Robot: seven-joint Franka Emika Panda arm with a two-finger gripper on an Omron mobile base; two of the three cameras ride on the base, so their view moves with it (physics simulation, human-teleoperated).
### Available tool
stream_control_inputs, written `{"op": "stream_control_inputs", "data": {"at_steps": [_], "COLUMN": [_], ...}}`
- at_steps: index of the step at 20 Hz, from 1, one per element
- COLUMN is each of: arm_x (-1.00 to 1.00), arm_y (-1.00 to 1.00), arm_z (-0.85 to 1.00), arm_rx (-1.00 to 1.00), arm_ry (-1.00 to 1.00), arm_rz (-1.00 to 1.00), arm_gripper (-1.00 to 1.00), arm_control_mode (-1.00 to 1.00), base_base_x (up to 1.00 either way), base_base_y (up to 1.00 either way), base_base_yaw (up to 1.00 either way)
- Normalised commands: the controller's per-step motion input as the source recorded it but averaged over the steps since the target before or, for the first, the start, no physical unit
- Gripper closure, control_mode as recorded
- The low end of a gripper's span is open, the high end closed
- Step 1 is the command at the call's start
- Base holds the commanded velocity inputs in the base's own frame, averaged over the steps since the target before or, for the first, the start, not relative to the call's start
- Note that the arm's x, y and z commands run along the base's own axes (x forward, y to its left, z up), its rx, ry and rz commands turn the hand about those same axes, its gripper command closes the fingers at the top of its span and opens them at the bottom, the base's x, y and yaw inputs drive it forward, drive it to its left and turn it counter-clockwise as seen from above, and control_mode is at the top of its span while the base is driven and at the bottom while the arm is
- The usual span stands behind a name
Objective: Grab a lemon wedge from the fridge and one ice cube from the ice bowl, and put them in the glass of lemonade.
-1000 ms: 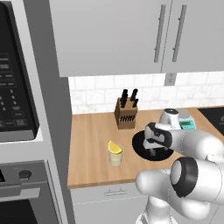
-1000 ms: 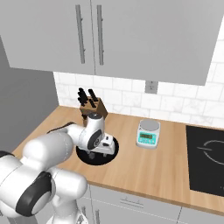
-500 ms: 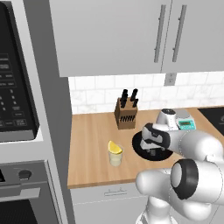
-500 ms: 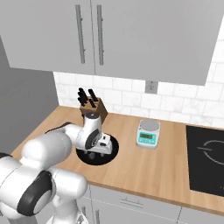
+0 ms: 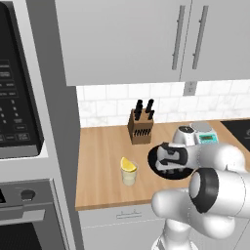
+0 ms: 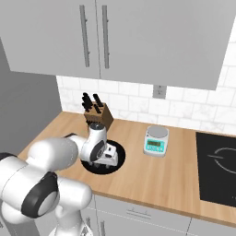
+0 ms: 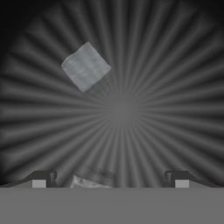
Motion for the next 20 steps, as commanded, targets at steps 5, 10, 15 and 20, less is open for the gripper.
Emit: {"op": "stream_control_inputs", "data": {"at_steps": [5,10,15,20], "arm_x": [0.0,0.0,0.0,0.0], "arm_y": [0.0,-0.14,-0.43,-0.36], "arm_z": [-0.04,0.0,-0.01,0.0], "arm_rx": [0.0,0.0,0.0,0.0], "arm_ry": [0.0,0.0,0.01,0.0], "arm_rz": [0.0,0.0,0.0,0.0], "arm_gripper": [-1.0,-1.0,-1.0,-1.0], "arm_control_mode": [-1.0,-1.0,-1.0,-1.0], "base_base_x": [0.0,0.0,0.0,0.0], "base_base_y": [0.0,0.0,0.0,0.0], "base_base_yaw": [0.0,0.0,0.0,0.0]}}
